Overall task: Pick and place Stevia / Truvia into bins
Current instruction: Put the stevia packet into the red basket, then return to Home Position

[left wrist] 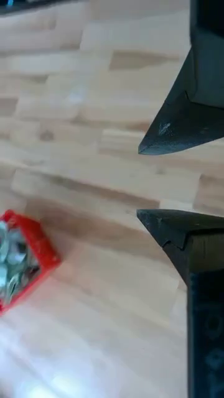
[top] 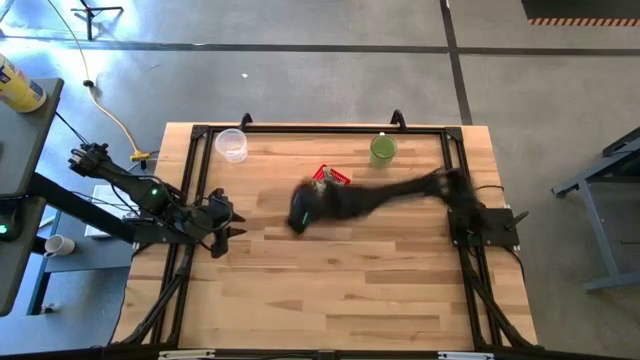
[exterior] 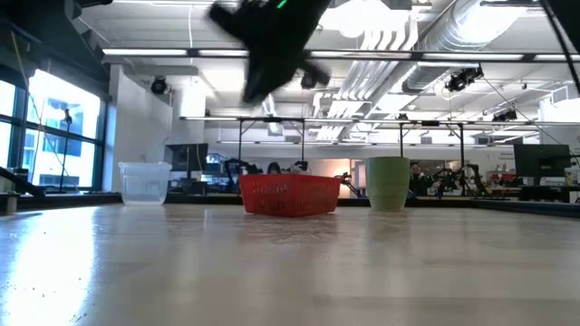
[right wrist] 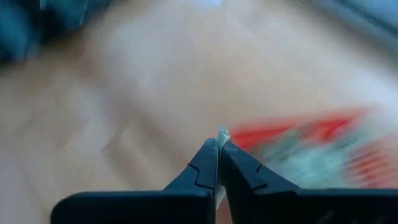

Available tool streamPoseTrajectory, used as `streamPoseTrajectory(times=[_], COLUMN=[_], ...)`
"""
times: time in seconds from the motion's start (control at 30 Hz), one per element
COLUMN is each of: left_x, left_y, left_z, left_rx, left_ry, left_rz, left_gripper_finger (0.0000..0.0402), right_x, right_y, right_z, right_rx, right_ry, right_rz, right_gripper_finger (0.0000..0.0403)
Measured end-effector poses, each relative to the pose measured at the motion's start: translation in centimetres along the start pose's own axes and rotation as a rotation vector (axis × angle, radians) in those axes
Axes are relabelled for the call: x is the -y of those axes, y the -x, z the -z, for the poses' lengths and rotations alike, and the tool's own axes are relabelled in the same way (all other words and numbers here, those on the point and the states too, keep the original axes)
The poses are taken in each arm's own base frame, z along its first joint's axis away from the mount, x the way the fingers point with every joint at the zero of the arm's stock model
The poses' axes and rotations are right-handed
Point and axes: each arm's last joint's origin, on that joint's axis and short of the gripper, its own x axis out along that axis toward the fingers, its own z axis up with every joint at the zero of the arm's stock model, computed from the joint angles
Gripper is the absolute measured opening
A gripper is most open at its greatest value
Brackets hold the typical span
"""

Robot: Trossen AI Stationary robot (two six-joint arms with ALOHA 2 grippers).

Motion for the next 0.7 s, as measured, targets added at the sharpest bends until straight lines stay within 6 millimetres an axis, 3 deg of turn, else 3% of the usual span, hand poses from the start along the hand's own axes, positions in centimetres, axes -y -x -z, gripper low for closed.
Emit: streamPoseTrajectory(times=[0.07,0.13,0.27,0.37,0.47,0.53,0.63,0.7], left_x=[-0.1,-0.1,0.1,0.5,1.2,1.6,2.5,3.4], left_y=[0.0,-0.1,-0.7,-1.4,-2.4,-3.2,-4.5,-5.6], left_z=[-0.1,-0.1,-0.3,-0.3,-0.5,-0.5,-0.7,-0.9], left_rx=[0.022,0.045,0.072,0.064,0.06,0.053,0.052,0.061], left_ry=[0.005,0.025,0.099,0.142,0.179,0.192,0.205,0.214], left_rz=[-0.034,-0.074,-0.136,-0.149,-0.157,-0.162,-0.158,-0.13], left_gripper_finger=[0.0183,0.0182,0.0186,0.019,0.0189,0.0186,0.0184,0.0184], right_x=[3.2,6.1,9.5,9.8,10.3,10.4,9.9,9.2], right_y=[1.7,1.9,-0.6,-1.6,-3.1,-3.1,0.4,3.1], right_z=[-3.0,-4.5,-5.2,-4.8,-3.2,-3.0,-3.8,-3.2], right_rx=[0.032,-0.023,-0.201,-0.258,-0.327,-0.337,-0.305,-0.326], right_ry=[0.032,0.097,0.142,0.141,0.183,0.207,0.311,0.398], right_rz=[0.075,0.122,0.01,-0.054,0.039,0.065,0.023,0.035], right_gripper_finger=[0.0006,0.0003,0.003,0.0077,0.0135,0.0177,0.0239,0.0273])
